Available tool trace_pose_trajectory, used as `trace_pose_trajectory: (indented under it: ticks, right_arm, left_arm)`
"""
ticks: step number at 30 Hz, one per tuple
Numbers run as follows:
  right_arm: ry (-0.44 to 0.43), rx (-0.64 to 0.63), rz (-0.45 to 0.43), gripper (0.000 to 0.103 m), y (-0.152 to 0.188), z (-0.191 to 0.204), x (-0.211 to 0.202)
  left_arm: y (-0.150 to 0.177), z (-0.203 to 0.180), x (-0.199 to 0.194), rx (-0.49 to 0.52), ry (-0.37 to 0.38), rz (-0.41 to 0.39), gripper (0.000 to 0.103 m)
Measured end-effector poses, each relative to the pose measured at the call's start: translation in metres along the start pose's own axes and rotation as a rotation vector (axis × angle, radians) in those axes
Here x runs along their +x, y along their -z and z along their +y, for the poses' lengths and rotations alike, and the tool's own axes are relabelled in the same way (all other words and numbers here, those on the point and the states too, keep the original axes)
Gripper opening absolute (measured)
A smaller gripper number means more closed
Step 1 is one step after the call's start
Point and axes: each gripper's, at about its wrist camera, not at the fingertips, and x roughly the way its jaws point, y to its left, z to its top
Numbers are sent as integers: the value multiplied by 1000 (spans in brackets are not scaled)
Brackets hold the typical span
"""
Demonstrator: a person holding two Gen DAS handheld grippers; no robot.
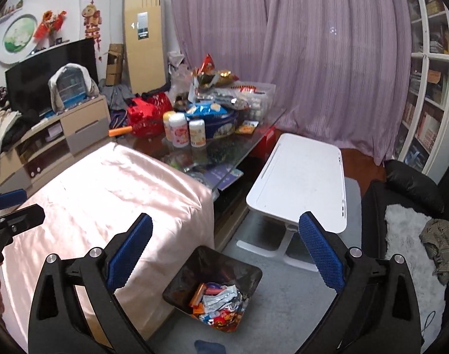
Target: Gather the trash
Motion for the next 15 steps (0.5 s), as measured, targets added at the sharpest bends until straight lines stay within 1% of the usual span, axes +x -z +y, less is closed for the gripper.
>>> trace_pose_trajectory:
  ticks: [5, 9, 12, 15]
  right_arm:
    - [1, -7, -121, 100, -1, 12, -54]
    - [-26, -25, -181, 100, 2, 26, -79]
    - [-34, -58, -204, 100, 5, 38, -92]
    - [-26, -85, -194, 100, 7, 44, -93]
  left_arm:
    - [8, -1, -49, 0, -60, -92, 95]
    - [16, 0, -77, -15, -92, -154, 95]
    - [22, -1, -92, -14, -96, -176, 95]
    - [20, -1, -99, -10, -133, -189, 95]
